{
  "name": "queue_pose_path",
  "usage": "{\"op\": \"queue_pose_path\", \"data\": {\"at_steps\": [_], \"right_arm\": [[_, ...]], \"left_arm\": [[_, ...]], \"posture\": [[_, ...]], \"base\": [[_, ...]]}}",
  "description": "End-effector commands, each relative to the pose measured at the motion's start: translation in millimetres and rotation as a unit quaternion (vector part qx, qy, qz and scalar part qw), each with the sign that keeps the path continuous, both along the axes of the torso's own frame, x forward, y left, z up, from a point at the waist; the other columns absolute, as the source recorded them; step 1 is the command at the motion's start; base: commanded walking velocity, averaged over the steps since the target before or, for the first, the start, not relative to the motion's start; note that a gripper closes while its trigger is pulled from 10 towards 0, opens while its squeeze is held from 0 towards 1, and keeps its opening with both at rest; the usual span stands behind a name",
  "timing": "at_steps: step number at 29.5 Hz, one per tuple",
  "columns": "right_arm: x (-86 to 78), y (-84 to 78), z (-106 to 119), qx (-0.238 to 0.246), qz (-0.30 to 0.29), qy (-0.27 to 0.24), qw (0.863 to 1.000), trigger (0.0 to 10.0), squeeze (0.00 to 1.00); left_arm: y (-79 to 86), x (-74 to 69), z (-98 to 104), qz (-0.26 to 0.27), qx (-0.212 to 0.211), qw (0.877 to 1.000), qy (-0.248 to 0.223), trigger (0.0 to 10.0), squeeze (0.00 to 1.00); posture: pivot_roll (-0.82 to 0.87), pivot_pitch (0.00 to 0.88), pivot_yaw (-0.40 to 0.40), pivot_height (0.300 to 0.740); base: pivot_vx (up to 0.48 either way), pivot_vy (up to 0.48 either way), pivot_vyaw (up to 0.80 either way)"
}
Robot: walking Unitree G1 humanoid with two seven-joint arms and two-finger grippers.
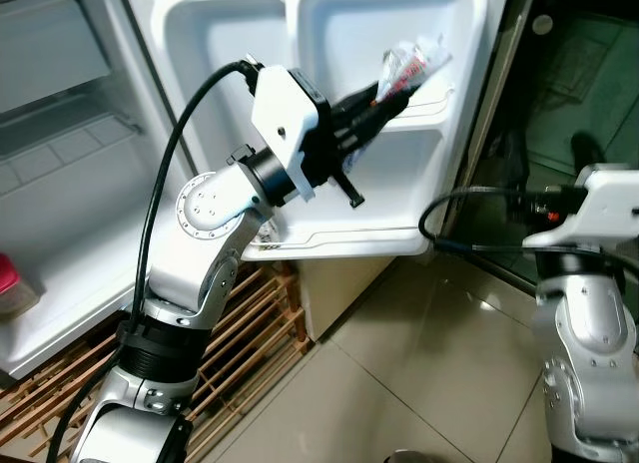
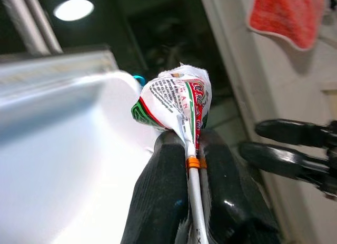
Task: Restocking fridge
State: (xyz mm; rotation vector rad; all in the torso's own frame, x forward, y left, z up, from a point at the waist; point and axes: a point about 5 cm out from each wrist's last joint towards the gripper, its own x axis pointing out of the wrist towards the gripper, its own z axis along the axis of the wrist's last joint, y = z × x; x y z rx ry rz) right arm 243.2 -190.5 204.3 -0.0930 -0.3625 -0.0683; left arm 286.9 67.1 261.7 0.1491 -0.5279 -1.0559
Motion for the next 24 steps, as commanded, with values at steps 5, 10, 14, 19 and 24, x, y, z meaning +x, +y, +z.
{"op": "queue_pose_path", "data": {"at_steps": [5, 10, 14, 19, 24], "right_arm": [[-7.7, 2.2, 5, 0.003, 0.02, 0.012, 1.0, 10.0, 0.0], [-12.0, 3.7, 5, 0.001, 0.033, 0.023, 0.999, 10.0, 0.0], [-14.9, 6.5, 2, 0.001, 0.045, 0.04, 0.998, 10.0, 0.0], [-17.5, 8.4, -2, 0.001, 0.051, 0.056, 0.997, 10.0, 0.0], [-20.3, 11.2, -3, 0.004, 0.052, 0.06, 0.997, 10.0, 0.0]], "left_arm": [[-9.6, -17.1, -12, -0.068, 0.059, 0.996, -0.017, 10.0, 0.0], [-6.9, -8.0, -23, -0.049, 0.083, 0.995, -0.016, 10.0, 0.0], [-1.7, 3.8, -39, -0.021, 0.11, 0.994, -0.008, 10.0, 0.0], [3.1, 14.2, -55, -0.006, 0.149, 0.989, -0.012, 10.0, 0.0], [4.2, 23.3, -68, 0.006, 0.193, 0.981, -0.035, 10.0, 0.0]], "posture": [[-0.26, 0.084, 0.075, 0.74], [-0.27, 0.125, 0.053, 0.74], [-0.27, 0.135, 0.043, 0.74], [-0.27, 0.141, 0.042, 0.74], [-0.27, 0.154, 0.05, 0.74]], "base": [[0.0, 0.0, 0.0], [0.0, 0.0, 0.0], [0.0, 0.0, 0.0], [0.0, 0.0, 0.0], [0.0, 0.0, 0.0]]}}
